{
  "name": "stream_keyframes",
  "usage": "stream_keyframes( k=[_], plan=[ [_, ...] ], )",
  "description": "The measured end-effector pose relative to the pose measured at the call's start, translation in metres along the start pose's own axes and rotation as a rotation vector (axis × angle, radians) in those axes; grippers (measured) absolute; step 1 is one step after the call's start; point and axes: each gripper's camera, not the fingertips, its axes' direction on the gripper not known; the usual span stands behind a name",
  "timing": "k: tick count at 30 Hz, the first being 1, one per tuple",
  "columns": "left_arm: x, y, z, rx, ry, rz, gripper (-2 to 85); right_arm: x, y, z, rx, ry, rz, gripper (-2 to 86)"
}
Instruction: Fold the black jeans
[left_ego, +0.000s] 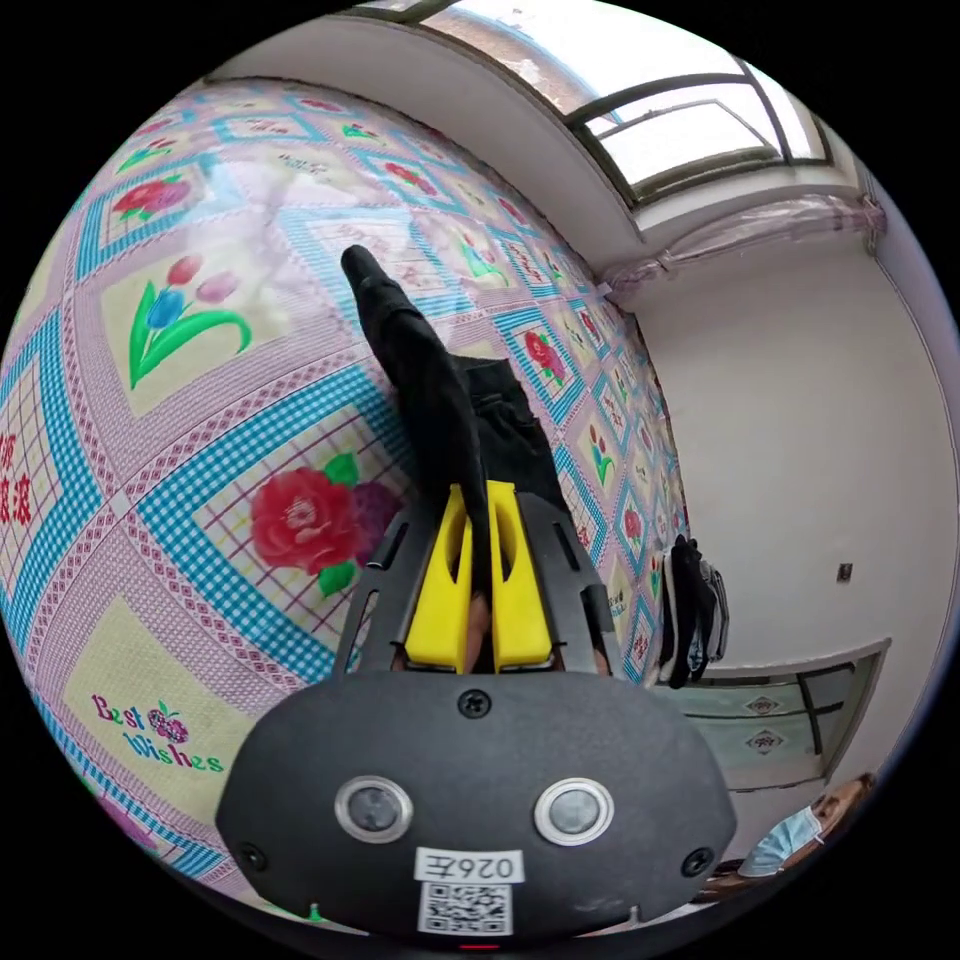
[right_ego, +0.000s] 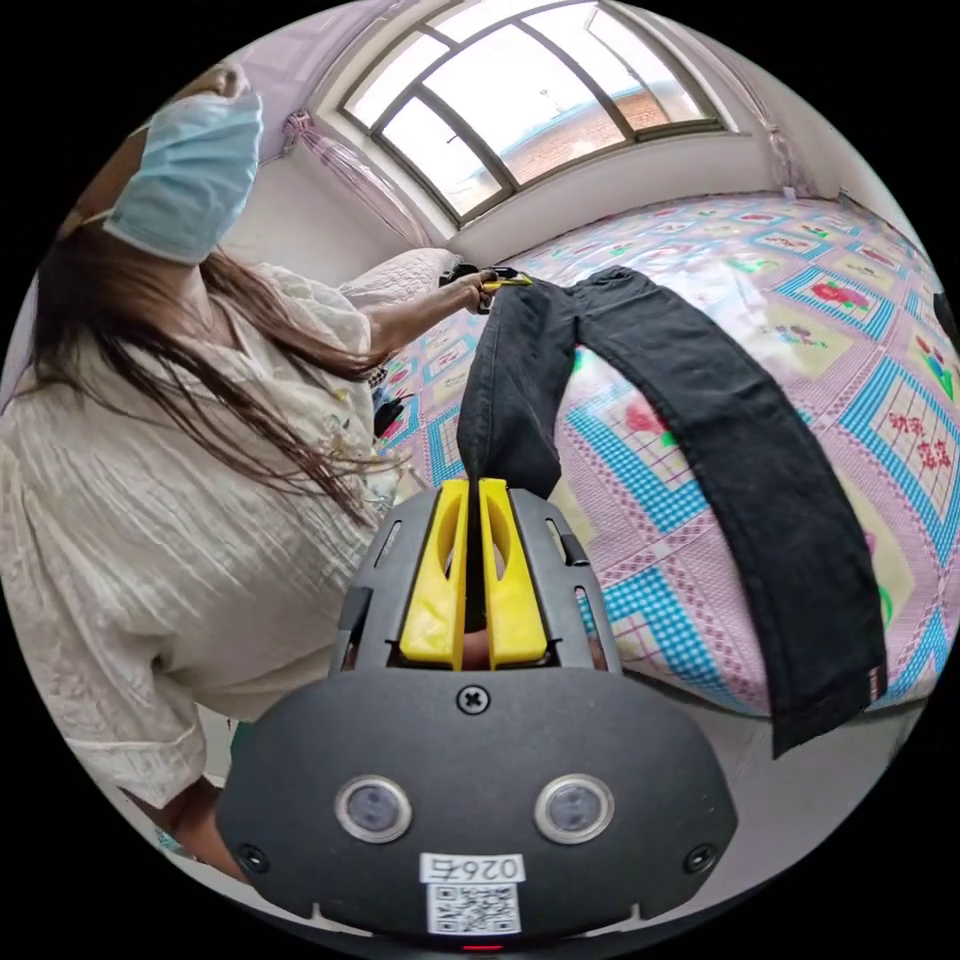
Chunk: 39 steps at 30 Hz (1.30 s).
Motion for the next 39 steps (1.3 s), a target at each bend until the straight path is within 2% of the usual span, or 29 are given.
stream_keyframes(
  k=[5,9,13,17,20,25,28,32,36,39],
  plan=[
    [0.090,-0.011,0.052,-0.046,-0.065,0.093,0.6,0.045,-0.024,-0.044,-0.007,0.029,0.017,-1.3],
    [0.154,-0.019,0.134,-0.114,-0.173,0.125,0.5,0.101,-0.036,-0.066,-0.032,-0.004,0.106,-1.3],
    [0.183,-0.015,0.228,-0.210,-0.300,0.111,0.5,0.202,-0.039,-0.071,-0.065,-0.129,0.351,-0.8],
    [0.198,0.004,0.270,-0.202,-0.411,0.150,0.6,0.278,-0.002,-0.079,0.078,-0.186,0.640,0.3],
    [0.201,0.011,0.273,-0.209,-0.416,0.201,0.7,0.258,0.019,-0.096,0.207,-0.099,0.627,1.4],
    [0.165,0.044,0.232,-0.108,-0.169,0.169,0.9,0.180,0.053,-0.117,0.386,0.134,0.613,3.6],
    [0.141,0.072,0.202,-0.047,-0.042,0.159,1.3,0.131,0.068,-0.108,0.361,0.370,0.645,4.4],
    [0.120,0.107,0.172,-0.003,-0.028,0.180,2.8,0.096,0.077,-0.065,0.227,0.598,0.731,4.3],
    [0.109,0.108,0.164,-0.017,-0.096,0.203,4.9,0.076,0.088,-0.035,0.273,0.576,0.797,3.3],
    [0.118,0.097,0.181,-0.050,-0.069,0.201,4.8,0.056,0.092,-0.014,0.320,0.513,0.808,2.4]
  ],
)
